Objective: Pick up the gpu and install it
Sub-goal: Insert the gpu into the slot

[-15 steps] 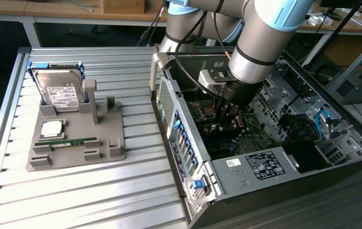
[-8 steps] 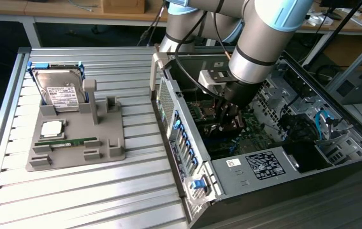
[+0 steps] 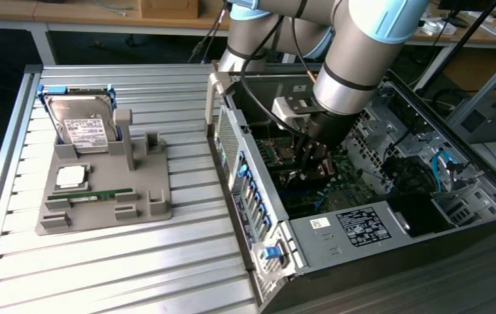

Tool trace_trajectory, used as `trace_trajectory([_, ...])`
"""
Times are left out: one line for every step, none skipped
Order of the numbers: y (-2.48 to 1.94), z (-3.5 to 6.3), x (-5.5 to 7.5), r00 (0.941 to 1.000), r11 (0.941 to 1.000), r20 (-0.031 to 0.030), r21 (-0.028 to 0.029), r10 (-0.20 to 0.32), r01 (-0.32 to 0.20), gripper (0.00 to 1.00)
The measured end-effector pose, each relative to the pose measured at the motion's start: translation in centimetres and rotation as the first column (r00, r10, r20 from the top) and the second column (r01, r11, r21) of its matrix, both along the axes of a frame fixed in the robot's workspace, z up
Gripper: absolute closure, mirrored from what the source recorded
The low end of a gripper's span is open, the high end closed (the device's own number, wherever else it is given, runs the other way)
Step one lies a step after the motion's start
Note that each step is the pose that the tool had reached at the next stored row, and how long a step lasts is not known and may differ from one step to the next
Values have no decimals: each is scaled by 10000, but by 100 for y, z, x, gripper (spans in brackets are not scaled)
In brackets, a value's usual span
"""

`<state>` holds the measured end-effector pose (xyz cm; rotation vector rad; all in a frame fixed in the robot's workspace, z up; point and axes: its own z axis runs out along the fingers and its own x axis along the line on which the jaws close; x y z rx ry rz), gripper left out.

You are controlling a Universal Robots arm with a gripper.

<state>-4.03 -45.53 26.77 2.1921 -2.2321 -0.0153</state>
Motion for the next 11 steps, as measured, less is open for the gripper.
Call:
trace_trajectory([0, -1, 0, 10000, 10000, 1, 0, 16, -16, 73])
trace_trajectory([0, -3, 0, 10000, 10000, 1, 0, 26, -26, 73])
trace_trajectory([0, -5, 0, 10000, 10000, 0, -1, 28, -28, 73])
trace_trajectory([2, -8, 0, 10000, 10000, 1, -3, 30, -30, 73])
trace_trajectory([3, -11, 0, 10000, 10000, 0, -4, 30, -30, 73])
trace_trajectory([5, -13, 0, 10000, 10000, 0, -6, 30, -30, 73])
trace_trajectory([7, -17, 0, 10000, 10000, 1, -6, 31, -31, 73])
trace_trajectory([11, -20, 0, 10000, 10000, 1, -6, 31, -31, 73])
trace_trajectory([14, -22, 0, 10000, 10000, 1, -6, 32, -32, 73])
trace_trajectory([14, -22, 0, 10000, 10000, 0, -9, 33, -33, 73])
trace_trajectory([14, -23, 0, 10000, 10000, -1, -10, 33, -33, 73])
